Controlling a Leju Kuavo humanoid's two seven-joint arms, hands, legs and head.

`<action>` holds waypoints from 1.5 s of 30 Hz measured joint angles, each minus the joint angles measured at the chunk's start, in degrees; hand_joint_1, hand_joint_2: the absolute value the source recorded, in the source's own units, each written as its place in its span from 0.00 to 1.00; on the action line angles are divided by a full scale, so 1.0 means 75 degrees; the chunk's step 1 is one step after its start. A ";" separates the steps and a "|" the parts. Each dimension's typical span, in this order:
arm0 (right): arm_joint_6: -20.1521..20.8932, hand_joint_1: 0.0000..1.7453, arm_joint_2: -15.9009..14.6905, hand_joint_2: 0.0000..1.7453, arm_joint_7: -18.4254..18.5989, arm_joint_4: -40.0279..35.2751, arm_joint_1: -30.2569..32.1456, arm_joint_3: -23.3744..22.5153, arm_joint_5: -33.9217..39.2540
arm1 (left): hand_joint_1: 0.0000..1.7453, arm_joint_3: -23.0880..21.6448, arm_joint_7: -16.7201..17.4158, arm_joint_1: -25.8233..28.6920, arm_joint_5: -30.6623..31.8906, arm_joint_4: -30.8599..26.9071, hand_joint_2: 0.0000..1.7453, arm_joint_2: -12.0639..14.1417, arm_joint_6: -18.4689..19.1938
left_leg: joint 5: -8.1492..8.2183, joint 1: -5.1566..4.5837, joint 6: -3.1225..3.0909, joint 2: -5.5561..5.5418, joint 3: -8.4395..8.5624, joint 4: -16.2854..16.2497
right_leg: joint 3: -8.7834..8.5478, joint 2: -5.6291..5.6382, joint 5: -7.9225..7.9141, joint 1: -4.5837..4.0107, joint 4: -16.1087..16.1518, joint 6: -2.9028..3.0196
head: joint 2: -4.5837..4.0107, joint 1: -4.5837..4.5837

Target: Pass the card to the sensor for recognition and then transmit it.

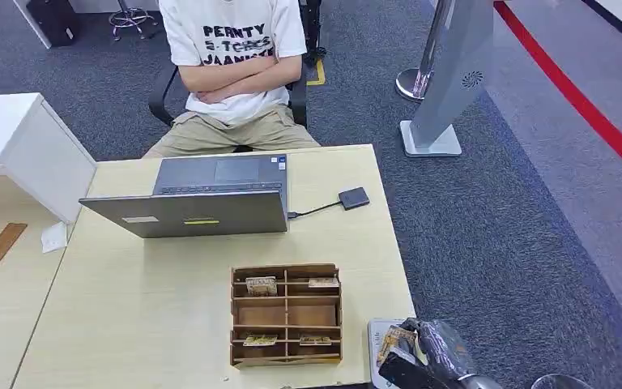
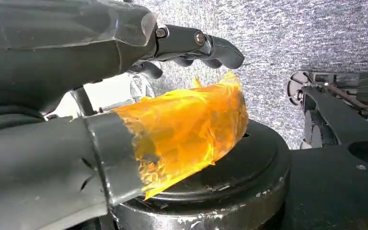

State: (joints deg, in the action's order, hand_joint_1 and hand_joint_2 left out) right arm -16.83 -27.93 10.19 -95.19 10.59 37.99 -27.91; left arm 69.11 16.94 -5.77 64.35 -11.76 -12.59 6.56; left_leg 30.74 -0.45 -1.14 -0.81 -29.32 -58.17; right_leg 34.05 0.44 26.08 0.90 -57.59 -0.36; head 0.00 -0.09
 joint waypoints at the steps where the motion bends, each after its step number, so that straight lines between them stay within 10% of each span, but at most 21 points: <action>1: 0.0000 1.00 0.0000 1.00 0.0000 0.0000 0.0000 0.0000 0.0000 | 0.00 0.0000 0.0000 0.0000 0.0000 0.0000 0.00 0.0000 0.0000 | 0.0000 0.0000 0.0000 0.0000 0.0000 0.0000 | 0.0000 0.0000 0.0000 0.0000 0.0000 0.0000 | 0.0000 0.0000; 15: -0.0698 1.00 0.0146 1.00 -0.0241 -0.0061 0.0095 -0.0009 -0.0149 | 0.00 0.0009 -0.0006 -0.0001 -0.0070 0.0000 0.00 -0.0009 -0.0049 | 0.0000 0.0000 0.0000 0.0000 0.0000 0.0000 | 0.0000 0.0000 0.0000 0.0000 0.0000 0.0000 | 0.0000 0.0003; 30: -0.2125 1.00 0.1796 1.00 -0.3221 -0.1297 0.0717 -0.1160 0.1420 | 0.00 0.0082 -0.0047 0.0001 -0.0006 0.0000 0.00 -0.0087 -0.0166 | -0.0001 0.0002 0.0001 0.0000 -0.0001 0.0001 | 0.0001 0.0000 0.0000 -0.0001 -0.0001 0.0000 | 0.0000 0.0000; 45: -0.2250 1.00 0.2565 1.00 -0.4480 -0.2107 0.0915 -0.1778 0.2034 | 0.00 0.0079 -0.0058 -0.0005 0.0216 0.0000 0.00 -0.0108 -0.0131 | -0.0001 0.0001 0.0001 0.0001 -0.0001 0.0001 | 0.0001 0.0001 0.0000 -0.0002 -0.0001 0.0001 | 0.0000 0.0000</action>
State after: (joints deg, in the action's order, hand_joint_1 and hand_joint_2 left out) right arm -33.70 -8.70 -23.41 -110.99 17.45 24.65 -12.65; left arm 69.70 16.50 -5.80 65.97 -11.76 -13.40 5.57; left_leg 30.74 -0.43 -1.13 -0.81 -29.33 -58.16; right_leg 34.05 0.45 26.08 0.89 -57.60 -0.35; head 0.00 -0.09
